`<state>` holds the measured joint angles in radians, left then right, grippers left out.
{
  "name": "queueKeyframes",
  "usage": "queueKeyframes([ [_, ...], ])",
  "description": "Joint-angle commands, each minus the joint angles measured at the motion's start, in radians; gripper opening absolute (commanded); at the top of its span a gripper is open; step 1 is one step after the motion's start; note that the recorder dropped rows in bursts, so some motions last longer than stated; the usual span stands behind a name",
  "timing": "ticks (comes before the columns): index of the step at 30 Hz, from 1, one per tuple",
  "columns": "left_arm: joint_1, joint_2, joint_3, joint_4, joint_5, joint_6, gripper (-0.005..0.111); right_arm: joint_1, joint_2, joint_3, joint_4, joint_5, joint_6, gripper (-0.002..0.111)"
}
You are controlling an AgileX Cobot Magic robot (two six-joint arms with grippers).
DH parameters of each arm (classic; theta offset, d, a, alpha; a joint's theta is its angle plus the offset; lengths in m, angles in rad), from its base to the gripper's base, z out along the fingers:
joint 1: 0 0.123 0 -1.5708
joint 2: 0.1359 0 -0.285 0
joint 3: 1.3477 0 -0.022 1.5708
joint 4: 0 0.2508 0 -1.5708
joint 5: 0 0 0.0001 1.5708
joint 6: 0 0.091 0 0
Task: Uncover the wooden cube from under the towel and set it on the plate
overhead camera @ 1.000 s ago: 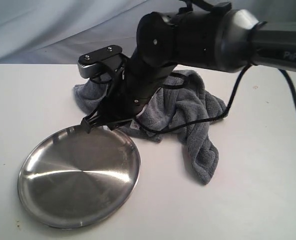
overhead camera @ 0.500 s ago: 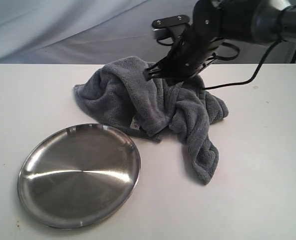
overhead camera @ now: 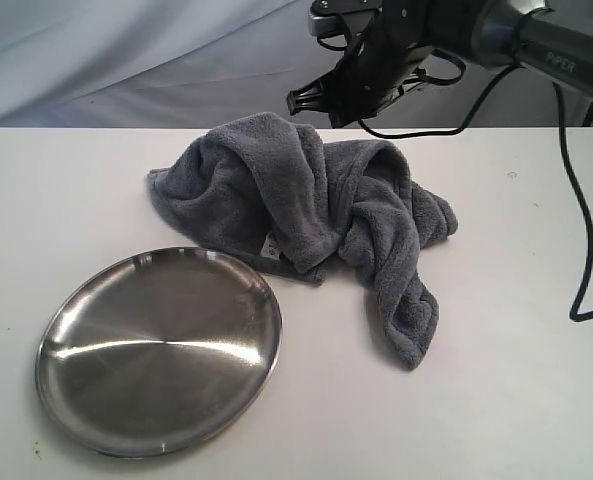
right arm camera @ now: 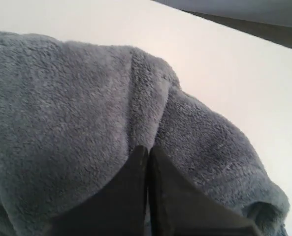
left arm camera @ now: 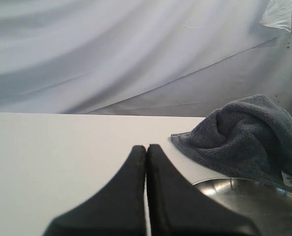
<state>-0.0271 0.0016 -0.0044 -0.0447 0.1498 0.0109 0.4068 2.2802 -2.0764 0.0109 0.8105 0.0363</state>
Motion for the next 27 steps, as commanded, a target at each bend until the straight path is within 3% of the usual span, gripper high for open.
queueKeyframes([
  [1,-0.001,-0.002,0.004,0.001,-0.004,-0.001,0.001,0.028,0.019,-0.042,0.005,0.018,0.005,0.0],
  [15,-0.001,-0.002,0.004,0.001,-0.004,-0.003,0.001,0.121,0.019,-0.042,-0.108,-0.025,-0.005,0.0],
  [27,-0.001,-0.002,0.004,0.001,-0.004,-0.001,0.001,0.174,0.019,-0.042,-0.071,-0.096,-0.005,0.0],
])
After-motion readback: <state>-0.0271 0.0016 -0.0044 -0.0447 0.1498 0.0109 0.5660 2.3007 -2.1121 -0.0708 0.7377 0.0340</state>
